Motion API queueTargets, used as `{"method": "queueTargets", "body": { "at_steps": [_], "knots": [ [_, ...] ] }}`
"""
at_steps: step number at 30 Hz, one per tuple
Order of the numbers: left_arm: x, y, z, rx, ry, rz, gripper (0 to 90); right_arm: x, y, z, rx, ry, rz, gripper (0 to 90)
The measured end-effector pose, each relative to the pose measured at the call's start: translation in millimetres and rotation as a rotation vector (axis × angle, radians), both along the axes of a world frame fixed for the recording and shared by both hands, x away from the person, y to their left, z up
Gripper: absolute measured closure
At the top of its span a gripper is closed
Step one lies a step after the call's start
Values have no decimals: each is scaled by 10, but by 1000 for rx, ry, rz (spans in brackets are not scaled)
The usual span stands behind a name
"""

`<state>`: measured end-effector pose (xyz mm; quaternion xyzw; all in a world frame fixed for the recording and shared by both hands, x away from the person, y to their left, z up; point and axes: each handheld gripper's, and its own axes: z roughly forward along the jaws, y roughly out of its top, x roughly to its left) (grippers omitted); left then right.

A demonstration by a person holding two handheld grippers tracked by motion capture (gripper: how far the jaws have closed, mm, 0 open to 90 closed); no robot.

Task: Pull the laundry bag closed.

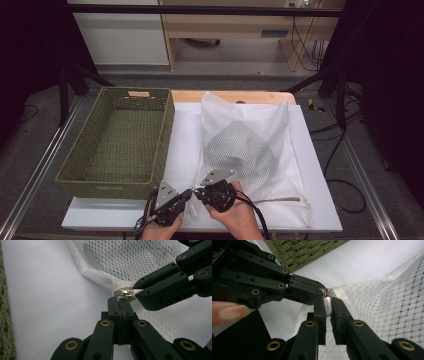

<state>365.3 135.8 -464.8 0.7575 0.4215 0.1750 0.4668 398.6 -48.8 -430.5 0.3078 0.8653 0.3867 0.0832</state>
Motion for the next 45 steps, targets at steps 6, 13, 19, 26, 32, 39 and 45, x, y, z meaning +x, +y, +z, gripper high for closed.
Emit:
{"method": "queueTargets", "body": {
  "at_steps": [6, 13, 19, 26, 32, 39, 45],
  "knots": [
    [-7, 27, 20, -17, -7, 1, 898, 14, -20, 17, 41, 18, -7, 829],
    [-11, 36, 30, -16, -18, 10, 898, 39, -25, 35, 97, 47, -15, 821],
    [-13, 39, 31, -9, -23, 2, 897, 55, -36, 48, 118, 54, -39, 824],
    [-13, 49, 70, -13, -28, -1, 898, 26, -20, 11, 88, 48, -39, 833],
    [-11, 37, 66, -19, -11, 1, 899, -34, -12, -26, 70, 10, -36, 840],
    [-15, 39, 74, -28, -4, 6, 900, -54, -11, -44, 60, -23, -19, 850],
    [-22, 9, 51, 15, -16, -13, 899, -72, -44, -82, 59, -11, -7, 870]
  ]
}}
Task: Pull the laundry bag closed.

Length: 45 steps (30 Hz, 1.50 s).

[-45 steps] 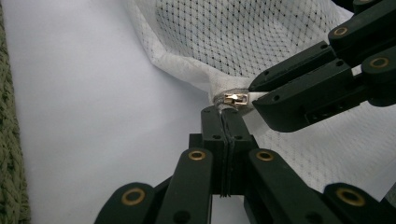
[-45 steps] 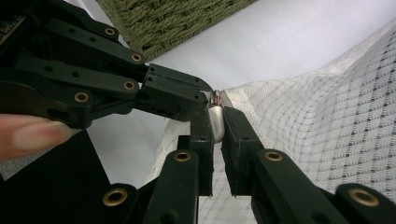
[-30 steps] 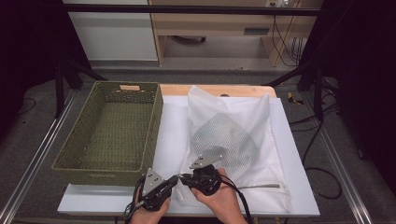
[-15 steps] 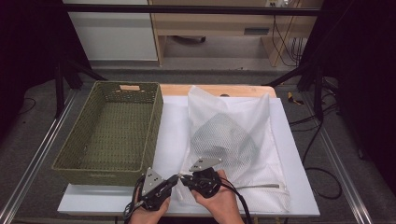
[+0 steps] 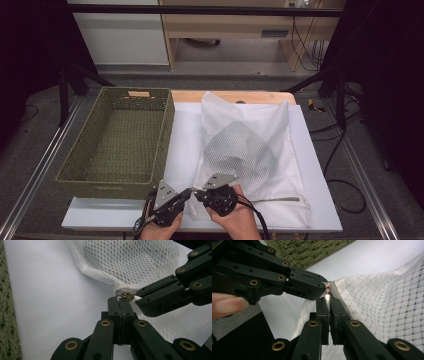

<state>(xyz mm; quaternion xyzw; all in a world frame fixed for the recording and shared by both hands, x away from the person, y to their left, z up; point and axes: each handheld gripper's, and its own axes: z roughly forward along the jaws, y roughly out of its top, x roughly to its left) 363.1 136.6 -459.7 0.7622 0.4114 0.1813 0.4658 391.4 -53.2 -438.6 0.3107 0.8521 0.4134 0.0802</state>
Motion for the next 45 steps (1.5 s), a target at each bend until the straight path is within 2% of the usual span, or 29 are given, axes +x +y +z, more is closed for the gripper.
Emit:
{"method": "queueTargets", "body": {
  "at_steps": [4, 7, 11, 16, 20, 23, 27, 30, 32, 34, 35, 37, 39, 41, 45],
  "knots": [
    [-7, -12, 3, -8, -18, -1, 898, 8, -35, 12, 10, 6, 8, 870],
    [17, 26, 1, -29, -3, -25, 898, 16, -37, 29, 3, 6, 11, 870],
    [14, 39, 4, -27, -6, -15, 899, 25, -8, 33, -7, 5, 17, 870],
    [2, 40, 22, -25, -12, 4, 900, 37, -6, 31, 17, 9, 16, 871],
    [7, 29, 11, -27, 1, -4, 900, 42, -38, 19, 18, 13, 22, 872],
    [14, 22, 7, -54, 23, -8, 900, 36, -69, 2, 17, 9, 30, 872],
    [15, 22, 5, -53, 38, -17, 900, 27, -93, -23, 18, 4, 36, 872],
    [47, 41, -2, -51, 74, -67, 898, 34, -111, -42, 6, 28, 50, 871],
    [66, 63, 37, -42, 104, -106, 889, 34, -144, -46, 15, 25, 78, 870],
    [73, 71, 75, -10, 107, -131, 866, 37, -166, -43, 17, 19, 99, 870],
    [71, 73, 88, 1, 119, -138, 834, 41, -174, -39, 13, 14, 102, 869],
    [66, 96, 110, 27, 111, -139, 772, 58, -189, -37, 14, 14, 102, 869],
    [81, 123, 121, 58, 125, -145, 714, 69, -207, -34, 21, 16, 99, 869],
    [104, 147, 133, 66, 139, -154, 670, 75, -221, -33, 20, 19, 105, 869],
    [134, 147, 196, 72, 139, -164, 649, 78, -224, -31, 18, 23, 110, 869]
  ]
}}
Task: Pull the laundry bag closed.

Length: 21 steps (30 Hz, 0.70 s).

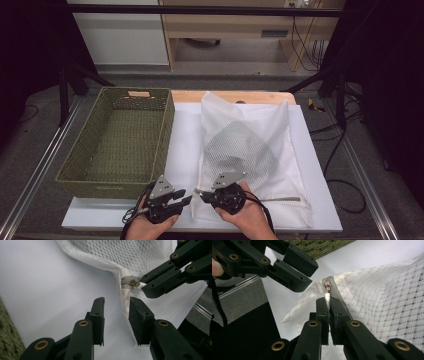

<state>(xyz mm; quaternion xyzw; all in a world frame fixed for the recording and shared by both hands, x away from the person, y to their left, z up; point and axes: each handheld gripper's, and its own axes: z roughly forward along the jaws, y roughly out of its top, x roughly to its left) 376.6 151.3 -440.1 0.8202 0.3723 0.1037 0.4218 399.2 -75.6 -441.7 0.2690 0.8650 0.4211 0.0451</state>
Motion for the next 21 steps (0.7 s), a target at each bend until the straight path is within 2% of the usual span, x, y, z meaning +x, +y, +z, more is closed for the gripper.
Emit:
{"method": "queueTargets", "body": {
  "at_steps": [7, 9, 13, 17, 21],
  "knots": [
    [84, -69, 56, 41, 17, -36, 648, 9, 1, 7, -5, -1, 6, 869],
    [100, -81, 57, 30, 24, -35, 682, 10, 1, 10, -3, 0, 4, 869],
    [127, -113, 63, 31, 32, -56, 690, 16, 3, 12, -4, 1, 8, 869],
    [160, -137, 69, 51, 33, -75, 721, 23, 4, 17, -5, -1, 11, 868],
    [182, -153, 65, 52, 34, -90, 752, 32, 3, 18, -8, -2, 12, 869]
  ]
}}
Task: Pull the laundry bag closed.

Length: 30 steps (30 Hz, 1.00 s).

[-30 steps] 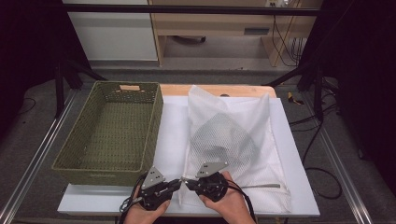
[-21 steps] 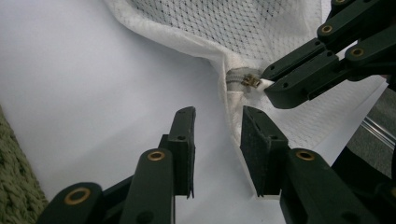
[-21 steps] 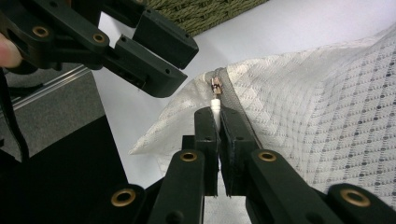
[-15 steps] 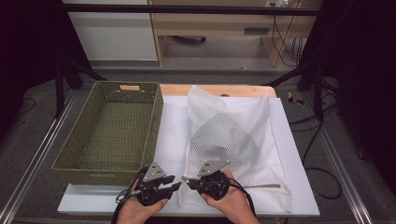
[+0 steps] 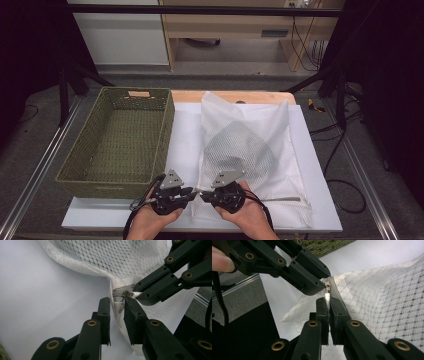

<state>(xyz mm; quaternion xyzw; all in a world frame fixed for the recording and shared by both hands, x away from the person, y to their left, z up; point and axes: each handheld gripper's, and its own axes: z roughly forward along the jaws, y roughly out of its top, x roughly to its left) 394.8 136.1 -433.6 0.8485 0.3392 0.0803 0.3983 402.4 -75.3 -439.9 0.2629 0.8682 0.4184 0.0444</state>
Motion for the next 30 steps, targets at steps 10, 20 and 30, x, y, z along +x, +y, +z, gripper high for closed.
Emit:
{"method": "queueTargets", "body": {
  "at_steps": [10, 20, 30],
  "knots": [
    [35, -31, -29, 14, 5, -23, 780, 11, 2, 8, 3, 4, 0, 869],
    [46, -41, -28, -20, 0, -9, 880, 33, -16, 7, 15, 12, -8, 868],
    [-8, -5, 4, -53, -19, 26, 891, 58, -26, 40, 0, 19, -32, 870]
  ]
}}
